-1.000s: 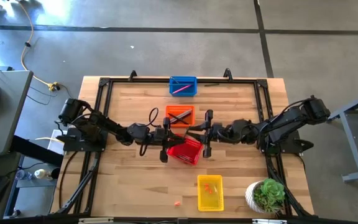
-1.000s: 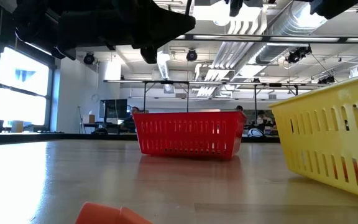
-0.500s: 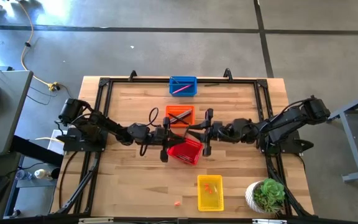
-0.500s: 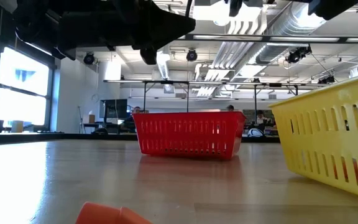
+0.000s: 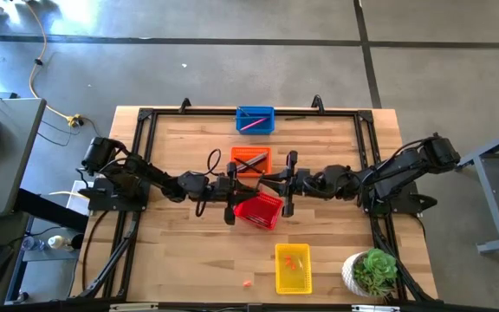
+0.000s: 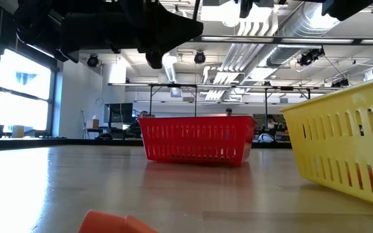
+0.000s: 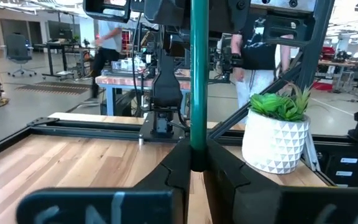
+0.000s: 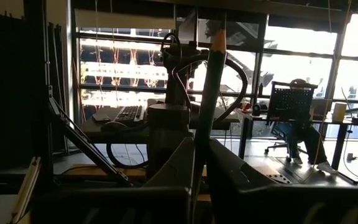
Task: Sort crayons/erasers/pens/pencils in bins
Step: Put the green pencil into the blue bin
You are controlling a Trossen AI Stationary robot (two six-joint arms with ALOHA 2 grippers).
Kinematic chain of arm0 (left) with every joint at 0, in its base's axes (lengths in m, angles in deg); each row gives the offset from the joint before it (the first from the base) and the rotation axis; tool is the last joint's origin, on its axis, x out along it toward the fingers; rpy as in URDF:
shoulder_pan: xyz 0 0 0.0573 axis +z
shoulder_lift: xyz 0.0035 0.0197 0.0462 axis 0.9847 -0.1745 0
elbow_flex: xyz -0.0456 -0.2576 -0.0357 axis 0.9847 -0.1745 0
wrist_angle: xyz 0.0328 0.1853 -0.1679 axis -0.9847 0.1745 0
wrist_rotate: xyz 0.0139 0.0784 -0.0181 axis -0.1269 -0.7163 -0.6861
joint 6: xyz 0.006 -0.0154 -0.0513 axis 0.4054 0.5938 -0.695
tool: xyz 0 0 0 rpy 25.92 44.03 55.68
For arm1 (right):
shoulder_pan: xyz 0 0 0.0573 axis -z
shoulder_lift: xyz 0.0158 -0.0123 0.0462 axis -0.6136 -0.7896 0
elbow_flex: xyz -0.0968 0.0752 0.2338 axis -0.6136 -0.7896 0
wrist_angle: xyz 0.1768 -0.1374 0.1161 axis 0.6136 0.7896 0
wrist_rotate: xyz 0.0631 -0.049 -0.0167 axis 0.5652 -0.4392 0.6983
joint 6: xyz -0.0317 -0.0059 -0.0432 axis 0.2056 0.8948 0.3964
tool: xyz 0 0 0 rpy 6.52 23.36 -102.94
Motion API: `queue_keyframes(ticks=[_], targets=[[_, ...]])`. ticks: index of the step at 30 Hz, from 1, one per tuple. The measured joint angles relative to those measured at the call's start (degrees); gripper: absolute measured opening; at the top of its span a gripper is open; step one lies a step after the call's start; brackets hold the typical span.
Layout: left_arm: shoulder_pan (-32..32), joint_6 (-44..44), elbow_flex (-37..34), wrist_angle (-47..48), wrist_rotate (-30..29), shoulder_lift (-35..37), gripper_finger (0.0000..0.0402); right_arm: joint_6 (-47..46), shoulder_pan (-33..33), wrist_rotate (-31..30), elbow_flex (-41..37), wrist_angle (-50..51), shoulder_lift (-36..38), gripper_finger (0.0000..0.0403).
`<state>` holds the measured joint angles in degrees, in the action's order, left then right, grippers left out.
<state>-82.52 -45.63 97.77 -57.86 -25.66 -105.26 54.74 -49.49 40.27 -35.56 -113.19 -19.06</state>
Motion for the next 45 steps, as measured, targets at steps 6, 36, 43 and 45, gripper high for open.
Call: queue_keyframes(ticks=[6, 36, 43, 45], targets=[[0.0, -0.5, 0.0, 0.0, 0.0, 0.0, 0.0052, 0.7, 0.0, 0.0, 0.0, 0.0, 0.0, 0.0007], [-0.2, 4.8, -7.5, 21.2, -5.1, 12.7, 0.0095, 13.4, 7.8, -13.4, 11.2, 26.6, 1.5, 0.0007], [-1.0, 4.5, -16.1, 6.4, -4.8, 13.9, 0.0043, 13.9, 20.0, -6.8, 19.9, 41.7, -4.3, 0.0007], [-1.2, 4.5, -17.2, 5.0, -4.8, 14.7, 0.0031, 15.2, 23.5, -4.0, 21.6, 43.3, -6.9, 0.0007]])
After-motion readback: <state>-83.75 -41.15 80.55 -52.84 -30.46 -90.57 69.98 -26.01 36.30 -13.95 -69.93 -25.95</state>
